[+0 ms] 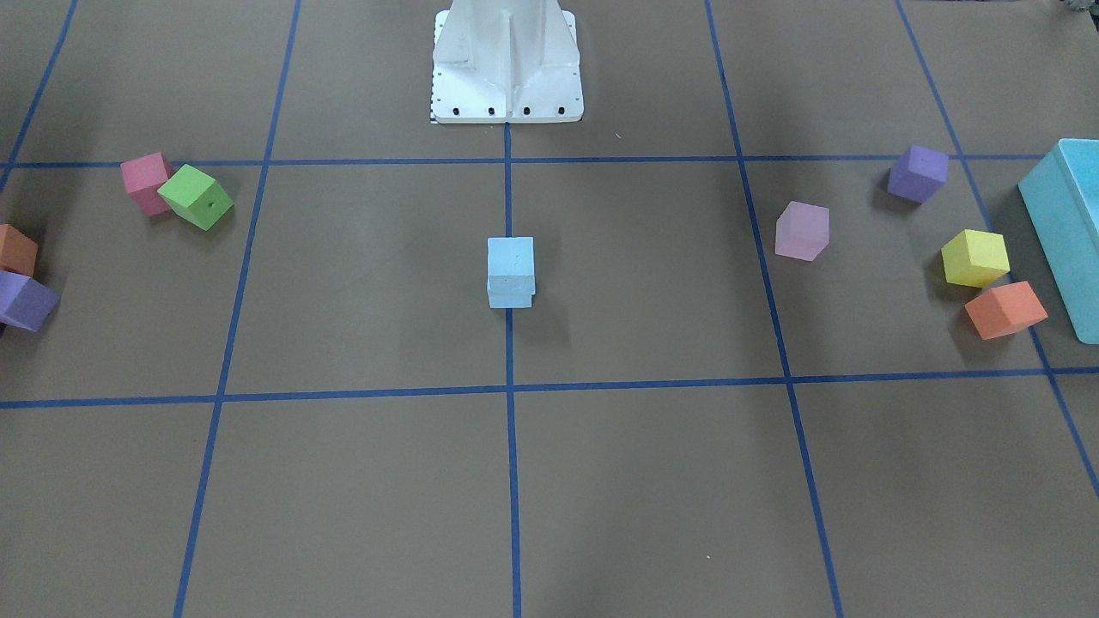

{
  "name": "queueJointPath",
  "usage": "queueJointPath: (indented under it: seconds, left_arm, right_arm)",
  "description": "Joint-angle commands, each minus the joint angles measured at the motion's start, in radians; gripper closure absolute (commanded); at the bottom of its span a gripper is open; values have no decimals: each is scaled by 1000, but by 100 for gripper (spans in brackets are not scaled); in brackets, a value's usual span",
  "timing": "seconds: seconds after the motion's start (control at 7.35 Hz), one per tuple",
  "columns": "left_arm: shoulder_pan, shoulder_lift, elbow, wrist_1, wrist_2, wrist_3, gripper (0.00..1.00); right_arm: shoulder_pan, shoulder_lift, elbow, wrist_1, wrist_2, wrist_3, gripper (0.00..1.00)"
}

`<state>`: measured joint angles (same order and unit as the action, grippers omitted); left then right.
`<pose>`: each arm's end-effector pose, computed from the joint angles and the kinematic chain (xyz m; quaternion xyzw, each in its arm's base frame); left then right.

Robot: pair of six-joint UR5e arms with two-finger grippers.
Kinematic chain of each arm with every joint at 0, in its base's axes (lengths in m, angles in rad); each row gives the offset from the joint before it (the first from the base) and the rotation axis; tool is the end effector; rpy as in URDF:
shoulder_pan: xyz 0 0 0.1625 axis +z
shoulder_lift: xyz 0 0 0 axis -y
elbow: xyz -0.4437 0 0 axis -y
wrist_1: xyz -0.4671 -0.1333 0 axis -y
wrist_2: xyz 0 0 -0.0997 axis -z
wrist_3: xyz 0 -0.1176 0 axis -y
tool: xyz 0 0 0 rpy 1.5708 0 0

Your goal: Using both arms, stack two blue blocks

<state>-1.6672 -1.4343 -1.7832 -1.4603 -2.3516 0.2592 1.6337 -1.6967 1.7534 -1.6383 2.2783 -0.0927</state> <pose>-0.0986 -0.4949 0.6536 0.0516 0.3773 0.0686 0.9221 0.0888 -0.5048 0.6667 0.0219 -0.3458 -0.0121 0.9380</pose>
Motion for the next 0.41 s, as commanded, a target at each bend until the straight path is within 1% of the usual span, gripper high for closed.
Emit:
queueJointPath:
  seconds: [0.0, 0.27]
  left_arm:
    - [0, 0, -1, 0, 0, 0, 0]
    - [0, 2, 1, 0, 0, 3, 0]
  right_arm:
    - [0, 0, 0, 0, 1, 1, 0]
    - [0, -1, -2, 0, 1, -1, 0]
